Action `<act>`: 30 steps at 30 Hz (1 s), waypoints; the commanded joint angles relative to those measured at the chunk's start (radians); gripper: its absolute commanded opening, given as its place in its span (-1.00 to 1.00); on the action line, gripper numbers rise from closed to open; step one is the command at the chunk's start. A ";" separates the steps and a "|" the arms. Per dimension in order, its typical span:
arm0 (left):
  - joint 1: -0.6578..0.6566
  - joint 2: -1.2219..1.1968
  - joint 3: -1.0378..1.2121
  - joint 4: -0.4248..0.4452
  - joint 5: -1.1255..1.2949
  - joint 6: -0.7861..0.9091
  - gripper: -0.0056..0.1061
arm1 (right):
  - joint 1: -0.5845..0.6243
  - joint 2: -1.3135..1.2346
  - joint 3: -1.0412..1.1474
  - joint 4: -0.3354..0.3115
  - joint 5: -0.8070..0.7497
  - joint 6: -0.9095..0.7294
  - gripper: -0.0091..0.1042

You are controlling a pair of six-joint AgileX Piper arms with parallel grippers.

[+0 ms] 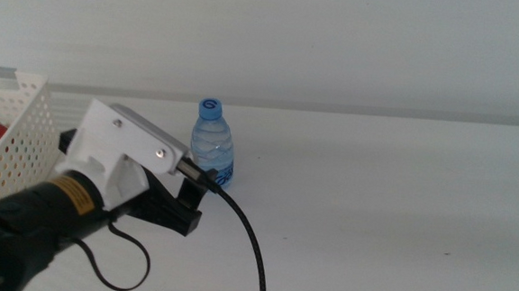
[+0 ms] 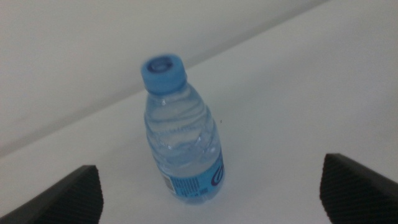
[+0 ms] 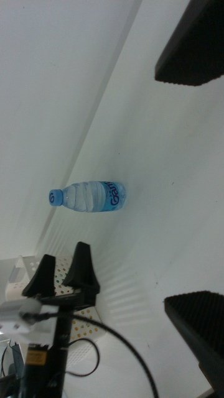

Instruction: Use arms to grab the bottles and put them into the dustbin to the left of the table.

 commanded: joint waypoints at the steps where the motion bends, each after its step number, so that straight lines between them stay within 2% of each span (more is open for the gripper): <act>1: -0.008 0.041 0.008 0.001 -0.058 -0.016 0.78 | 0.001 -0.005 -0.005 -0.008 -0.010 0.000 0.72; 4: -0.008 0.098 0.008 0.004 -0.167 -0.040 0.78 | 0.001 -0.005 -0.005 -0.008 -0.010 0.000 0.72; 7: -0.008 0.191 0.008 0.004 -0.275 -0.134 0.78 | 0.001 -0.005 -0.005 -0.008 -0.010 0.000 0.72; 13: -0.008 0.440 0.008 0.069 -0.567 -0.243 0.78 | 0.001 -0.005 -0.005 -0.008 -0.010 0.000 0.72; 18: -0.008 0.586 0.002 0.051 -0.774 -0.253 0.78 | 0.001 -0.005 -0.005 -0.008 -0.010 0.000 0.72; 30: -0.008 0.732 -0.130 -0.019 -0.785 -0.241 0.78 | 0.001 -0.005 -0.005 -0.008 -0.010 0.000 0.72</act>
